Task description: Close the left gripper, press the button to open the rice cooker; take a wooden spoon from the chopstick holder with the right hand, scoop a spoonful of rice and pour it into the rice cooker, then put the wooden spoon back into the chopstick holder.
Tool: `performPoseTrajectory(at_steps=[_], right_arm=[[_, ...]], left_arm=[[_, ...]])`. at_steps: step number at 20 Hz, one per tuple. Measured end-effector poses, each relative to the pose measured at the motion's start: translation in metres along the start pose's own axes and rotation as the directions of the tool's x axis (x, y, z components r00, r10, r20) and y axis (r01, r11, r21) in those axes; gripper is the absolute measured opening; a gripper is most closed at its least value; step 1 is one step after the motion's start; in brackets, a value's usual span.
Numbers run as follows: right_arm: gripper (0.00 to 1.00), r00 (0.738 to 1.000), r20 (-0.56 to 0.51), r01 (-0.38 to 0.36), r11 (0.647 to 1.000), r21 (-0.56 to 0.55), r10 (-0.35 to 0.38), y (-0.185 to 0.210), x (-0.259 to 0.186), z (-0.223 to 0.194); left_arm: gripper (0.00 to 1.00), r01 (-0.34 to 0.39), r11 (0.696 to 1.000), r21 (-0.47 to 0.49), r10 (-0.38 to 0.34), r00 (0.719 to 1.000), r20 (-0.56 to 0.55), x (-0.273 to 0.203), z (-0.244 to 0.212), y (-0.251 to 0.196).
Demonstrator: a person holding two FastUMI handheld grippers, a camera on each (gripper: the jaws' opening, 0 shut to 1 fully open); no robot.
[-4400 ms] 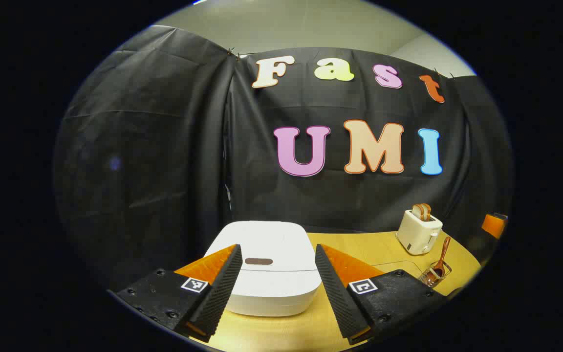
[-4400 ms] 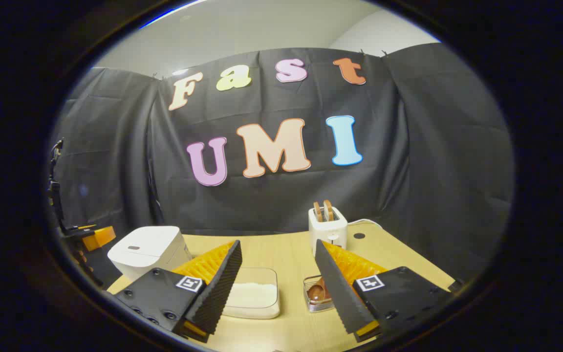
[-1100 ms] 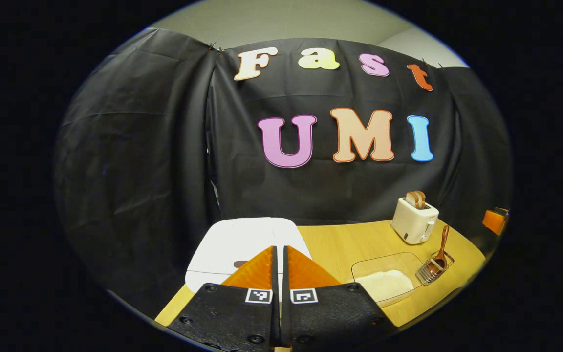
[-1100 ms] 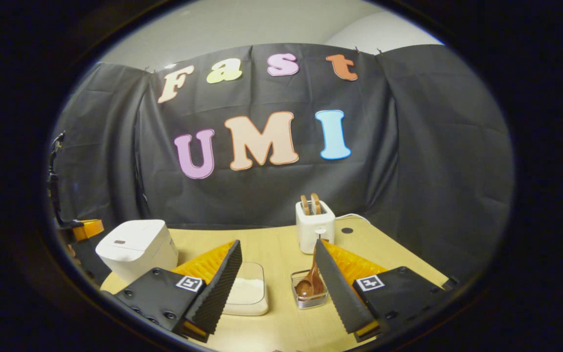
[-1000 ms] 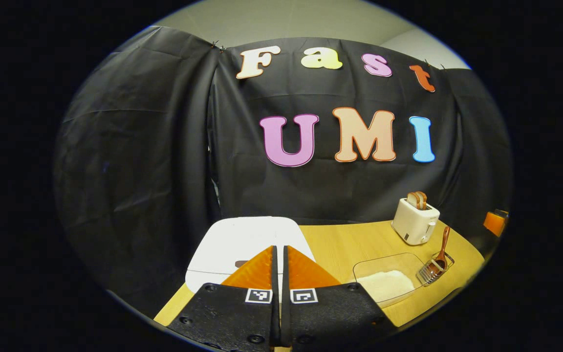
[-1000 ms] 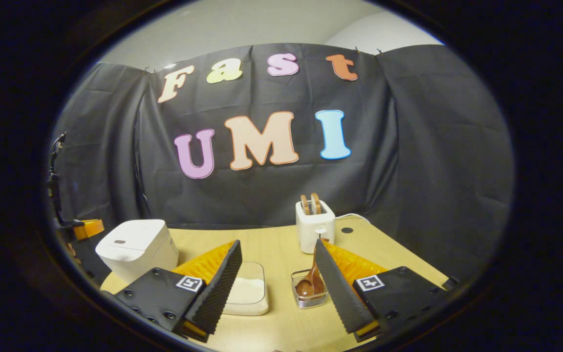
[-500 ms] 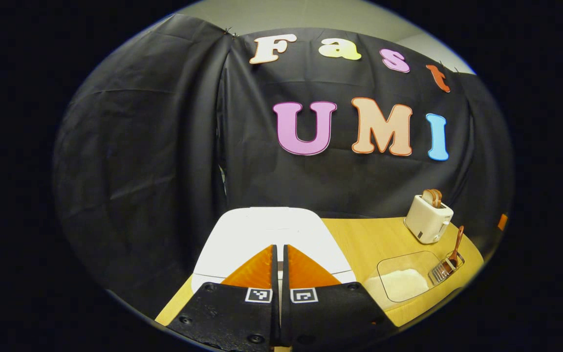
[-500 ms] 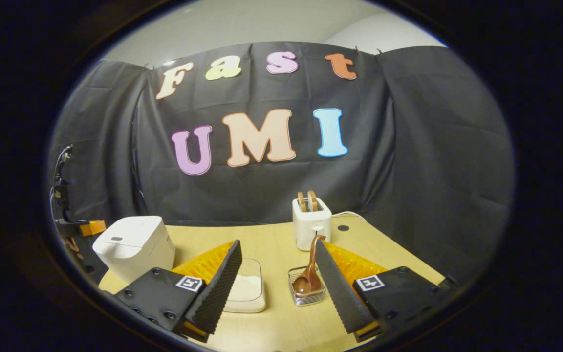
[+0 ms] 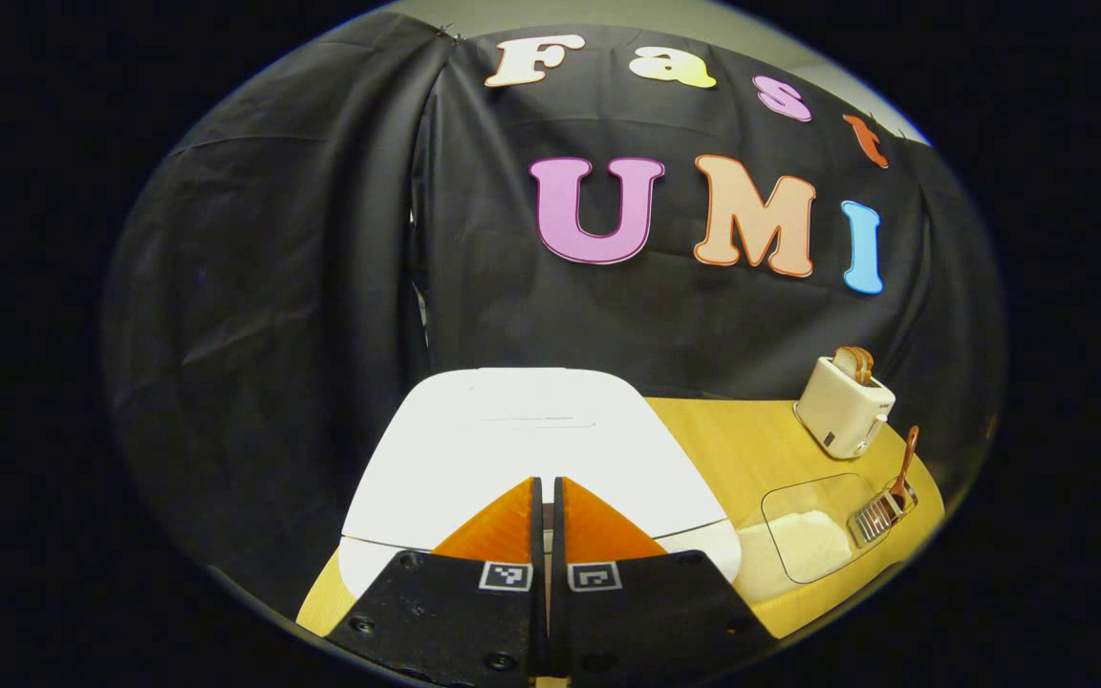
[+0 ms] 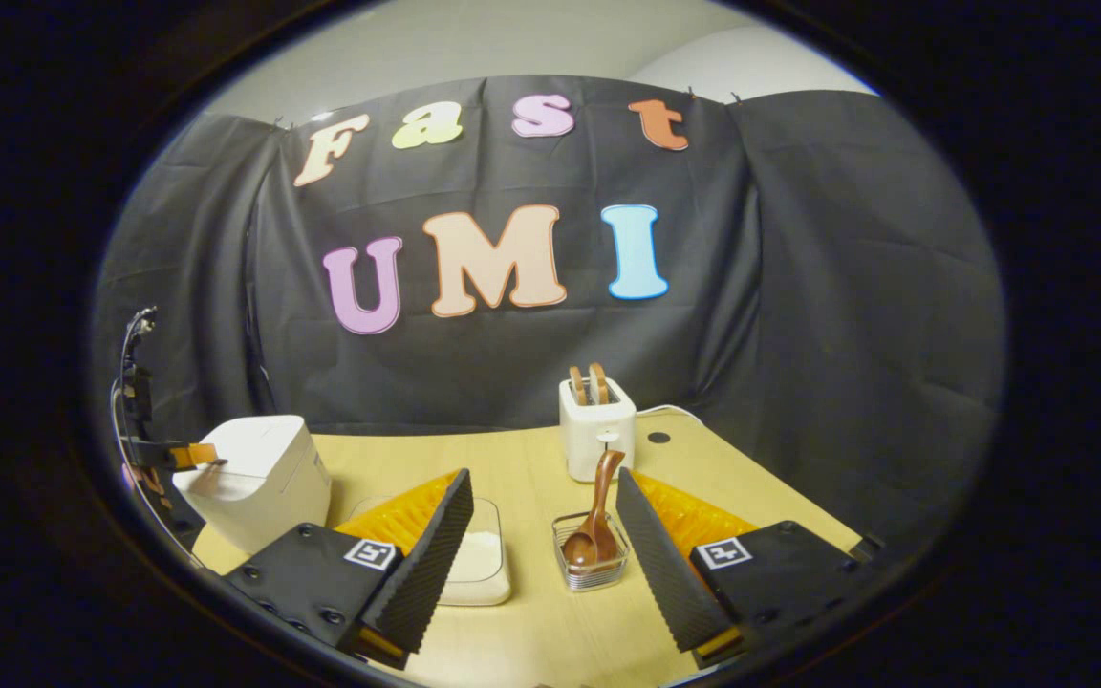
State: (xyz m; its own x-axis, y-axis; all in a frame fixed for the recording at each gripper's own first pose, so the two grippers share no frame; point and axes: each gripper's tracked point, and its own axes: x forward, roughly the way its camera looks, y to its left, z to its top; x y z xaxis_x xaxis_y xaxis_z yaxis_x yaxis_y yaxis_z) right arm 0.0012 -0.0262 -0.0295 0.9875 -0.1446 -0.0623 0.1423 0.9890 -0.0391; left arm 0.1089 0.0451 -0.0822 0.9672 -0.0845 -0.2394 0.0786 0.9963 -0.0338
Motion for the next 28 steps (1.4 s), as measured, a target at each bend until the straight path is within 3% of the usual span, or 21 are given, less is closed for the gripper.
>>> performPoseTrajectory(at_steps=[10, 14, 18, 28], right_arm=[[0.98, 1.0, -0.003, -0.008, 1.0, -0.009, 0.008, 0.008, 0.003, -0.003], [0.97, 1.0, 0.004, -0.015, 1.0, -0.002, 0.015, 0.006, 0.002, -0.001], [0.96, 1.0, 0.008, -0.022, 1.0, -0.004, 0.022, 0.004, 0.002, 0.0], [0.95, 0.999, 0.004, -0.035, 0.999, 0.004, 0.035, -0.003, 0.012, -0.003]], left_arm=[[0.0, 0.0, 1.0, -0.006, 0.0, 1.0, -0.01, 0.002, -0.001, 0.0], [0.0, -0.022, 0.999, 0.045, 0.017, 0.992, 0.122, -0.007, 0.046, 0.0], [0.0, -0.036, 0.999, 0.034, 0.029, 0.982, 0.187, -0.008, 0.086, 0.001], [0.0, -0.043, 0.998, 0.034, 0.032, 0.959, 0.281, -0.038, 0.122, -0.01]])
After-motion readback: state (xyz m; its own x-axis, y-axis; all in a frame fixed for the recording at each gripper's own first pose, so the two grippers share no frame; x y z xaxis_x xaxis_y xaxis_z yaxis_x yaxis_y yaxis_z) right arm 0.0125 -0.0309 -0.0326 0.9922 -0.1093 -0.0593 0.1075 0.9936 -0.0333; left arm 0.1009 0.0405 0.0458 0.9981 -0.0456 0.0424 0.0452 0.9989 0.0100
